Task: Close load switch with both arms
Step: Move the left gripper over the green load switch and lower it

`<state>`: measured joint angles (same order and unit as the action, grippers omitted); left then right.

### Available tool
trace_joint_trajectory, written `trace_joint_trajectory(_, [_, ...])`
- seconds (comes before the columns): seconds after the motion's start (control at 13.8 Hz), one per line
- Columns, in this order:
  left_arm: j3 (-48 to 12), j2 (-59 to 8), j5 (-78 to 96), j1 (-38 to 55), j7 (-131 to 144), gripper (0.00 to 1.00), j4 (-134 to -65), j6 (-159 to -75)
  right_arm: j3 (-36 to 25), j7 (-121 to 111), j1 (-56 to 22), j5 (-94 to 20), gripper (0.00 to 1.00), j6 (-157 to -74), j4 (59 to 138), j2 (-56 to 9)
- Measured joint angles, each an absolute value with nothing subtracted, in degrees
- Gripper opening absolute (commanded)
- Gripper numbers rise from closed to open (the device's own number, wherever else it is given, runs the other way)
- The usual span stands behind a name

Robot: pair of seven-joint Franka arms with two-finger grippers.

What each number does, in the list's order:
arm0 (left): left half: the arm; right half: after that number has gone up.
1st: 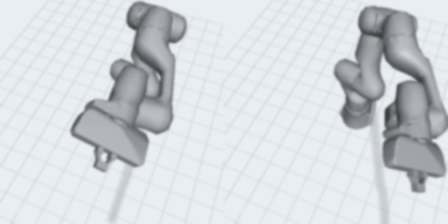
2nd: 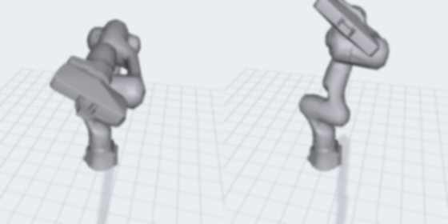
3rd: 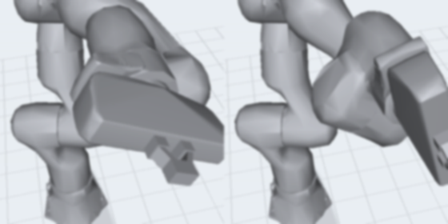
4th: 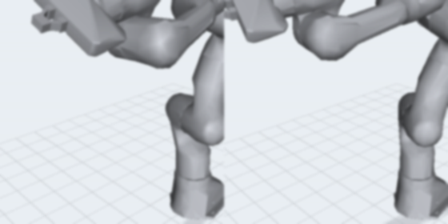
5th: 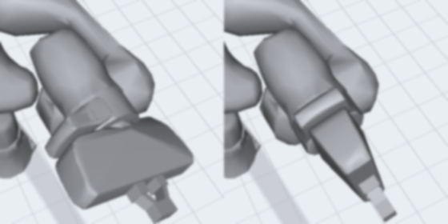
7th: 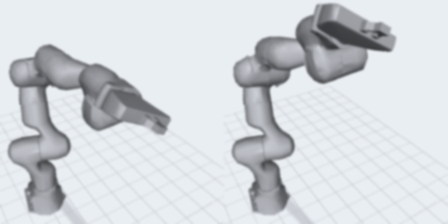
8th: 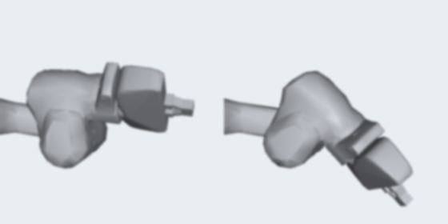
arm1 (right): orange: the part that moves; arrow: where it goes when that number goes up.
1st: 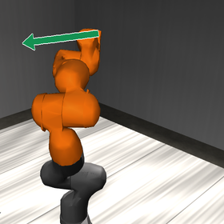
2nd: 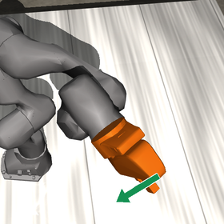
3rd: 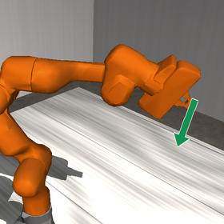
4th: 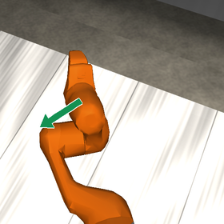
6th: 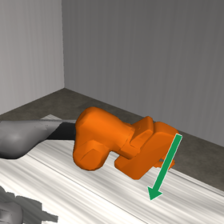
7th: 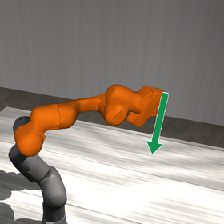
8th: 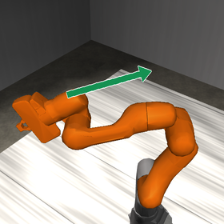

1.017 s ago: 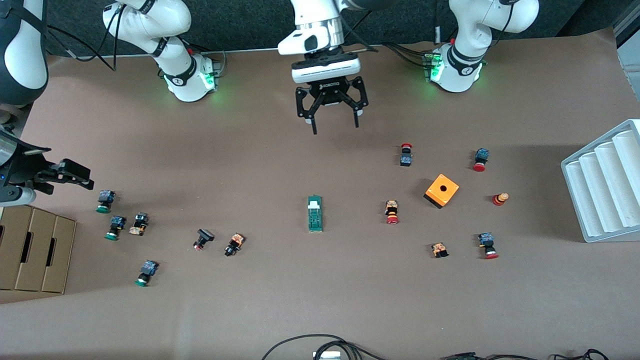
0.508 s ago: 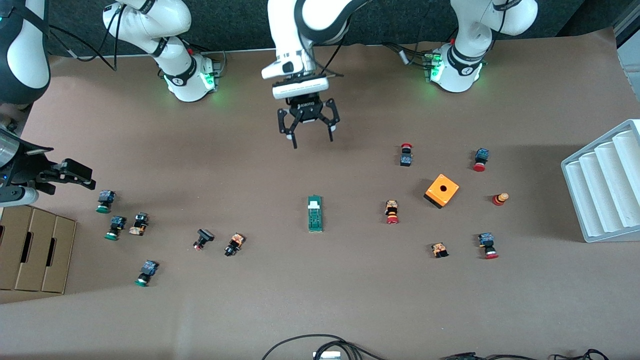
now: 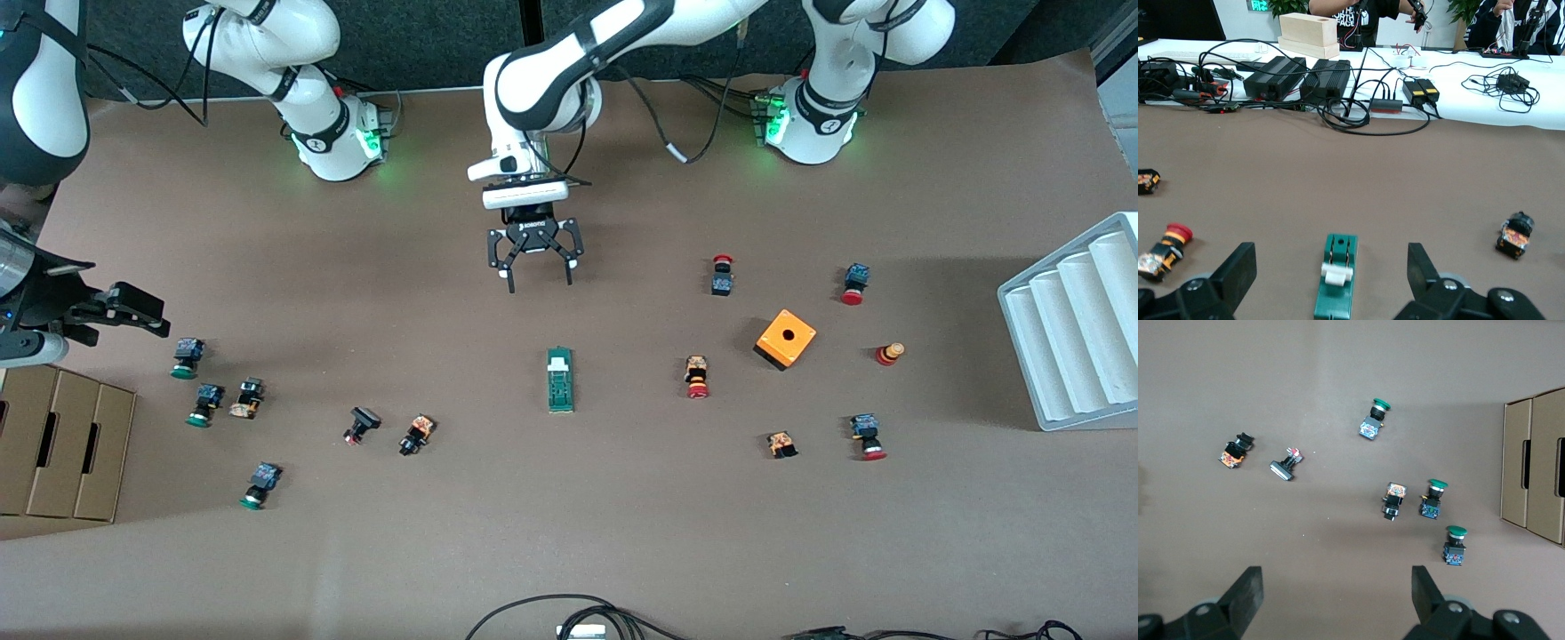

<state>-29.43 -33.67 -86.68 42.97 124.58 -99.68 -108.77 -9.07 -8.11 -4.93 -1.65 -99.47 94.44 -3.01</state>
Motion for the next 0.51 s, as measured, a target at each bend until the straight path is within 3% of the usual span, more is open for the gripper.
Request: trace_joint_trajectory(0.51, [-28.87,-41.83,-97.31,44.6,133.68,1.0,-99.81,-103.81,-8.66,-8.19,-5.07,-1.65,0.99,-99.46,94.43,-3.01])
